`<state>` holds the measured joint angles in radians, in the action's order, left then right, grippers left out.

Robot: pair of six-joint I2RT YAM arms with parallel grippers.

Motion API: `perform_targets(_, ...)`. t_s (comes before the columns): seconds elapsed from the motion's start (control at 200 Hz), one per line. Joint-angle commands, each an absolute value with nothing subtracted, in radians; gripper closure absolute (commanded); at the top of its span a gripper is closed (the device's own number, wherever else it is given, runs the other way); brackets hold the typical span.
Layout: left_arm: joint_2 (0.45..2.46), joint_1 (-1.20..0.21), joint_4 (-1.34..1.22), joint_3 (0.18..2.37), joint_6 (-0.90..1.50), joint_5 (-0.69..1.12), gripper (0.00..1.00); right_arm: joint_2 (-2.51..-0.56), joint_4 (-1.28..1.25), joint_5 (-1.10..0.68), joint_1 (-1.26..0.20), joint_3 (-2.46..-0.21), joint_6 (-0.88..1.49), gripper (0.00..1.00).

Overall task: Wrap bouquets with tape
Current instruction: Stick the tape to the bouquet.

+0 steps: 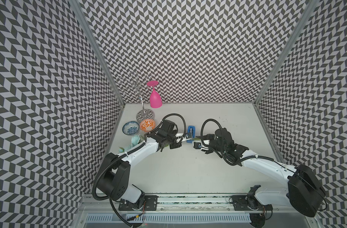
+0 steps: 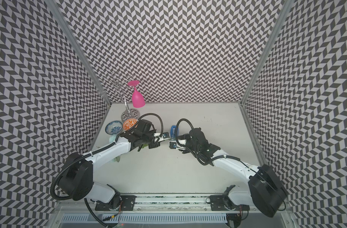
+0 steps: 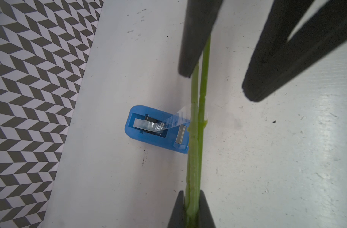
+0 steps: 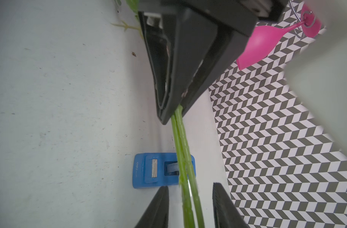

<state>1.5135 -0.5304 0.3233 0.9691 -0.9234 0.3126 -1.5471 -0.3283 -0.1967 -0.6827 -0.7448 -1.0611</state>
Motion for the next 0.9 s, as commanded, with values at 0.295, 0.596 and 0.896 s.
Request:
perform_targets(0.295,1.467,-0.532,0.284,0.982,-0.953,0.31,1.0,-1.306,-0.033,-0.232,-0.676,-0.761,-1.069,0.57)
perform_targets(0.596,1.468,-0.532,0.3,0.997,-0.96,0.329,1.0,-1.379,-0.07,-0.3,-0.665,-0.813,-1.009,0.62)
perform_targets(0.896,1.492,-0.529,0.344,1.039,-0.954,0.354,1.0,-1.436,-0.245,-0.206,-0.669,-0.791,-1.0,0.63)
